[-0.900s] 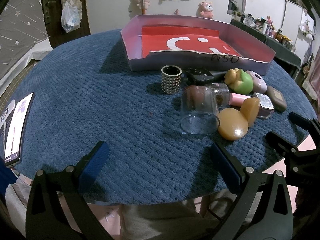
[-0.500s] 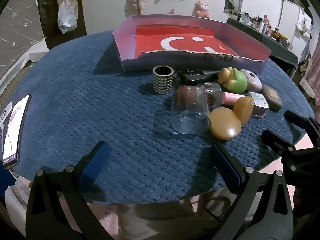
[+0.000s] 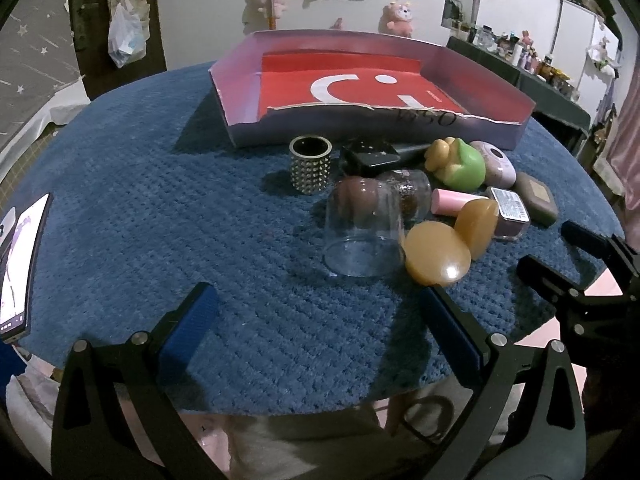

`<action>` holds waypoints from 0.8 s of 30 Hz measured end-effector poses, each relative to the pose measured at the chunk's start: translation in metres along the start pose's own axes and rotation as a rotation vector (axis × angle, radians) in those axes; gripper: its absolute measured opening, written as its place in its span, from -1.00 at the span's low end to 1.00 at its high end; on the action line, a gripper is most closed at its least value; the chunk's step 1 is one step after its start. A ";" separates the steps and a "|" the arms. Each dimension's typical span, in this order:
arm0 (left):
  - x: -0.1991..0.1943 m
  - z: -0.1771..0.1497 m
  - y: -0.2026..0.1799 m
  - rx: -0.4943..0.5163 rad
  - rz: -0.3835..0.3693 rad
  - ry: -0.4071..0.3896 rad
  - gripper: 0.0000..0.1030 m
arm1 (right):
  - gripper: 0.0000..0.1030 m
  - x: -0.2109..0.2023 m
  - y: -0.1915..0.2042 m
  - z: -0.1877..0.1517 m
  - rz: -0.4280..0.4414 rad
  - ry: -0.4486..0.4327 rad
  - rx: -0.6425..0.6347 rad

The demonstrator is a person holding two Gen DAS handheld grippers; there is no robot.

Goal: Organize rigid objects
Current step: 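Move the left gripper toward the clear glass cup and open it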

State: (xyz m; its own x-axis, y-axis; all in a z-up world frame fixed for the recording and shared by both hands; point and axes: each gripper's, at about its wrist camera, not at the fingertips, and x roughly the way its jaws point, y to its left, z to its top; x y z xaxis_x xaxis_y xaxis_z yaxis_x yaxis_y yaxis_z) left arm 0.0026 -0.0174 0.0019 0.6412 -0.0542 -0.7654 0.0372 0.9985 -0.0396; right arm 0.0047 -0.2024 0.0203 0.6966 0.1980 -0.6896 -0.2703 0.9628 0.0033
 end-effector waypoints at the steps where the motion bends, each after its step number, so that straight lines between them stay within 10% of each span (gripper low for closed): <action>1: 0.000 0.000 0.000 0.001 0.001 0.000 1.00 | 0.85 0.000 0.000 0.000 -0.004 -0.012 -0.005; 24: 0.010 0.014 0.004 -0.021 0.010 -0.010 0.74 | 0.70 0.000 -0.017 0.004 -0.086 -0.036 -0.014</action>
State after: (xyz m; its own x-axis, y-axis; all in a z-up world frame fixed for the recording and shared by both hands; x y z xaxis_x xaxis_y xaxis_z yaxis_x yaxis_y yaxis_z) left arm 0.0203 -0.0143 0.0031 0.6493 -0.0444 -0.7592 0.0145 0.9988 -0.0460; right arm 0.0119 -0.2182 0.0236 0.7409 0.1214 -0.6605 -0.2175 0.9739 -0.0651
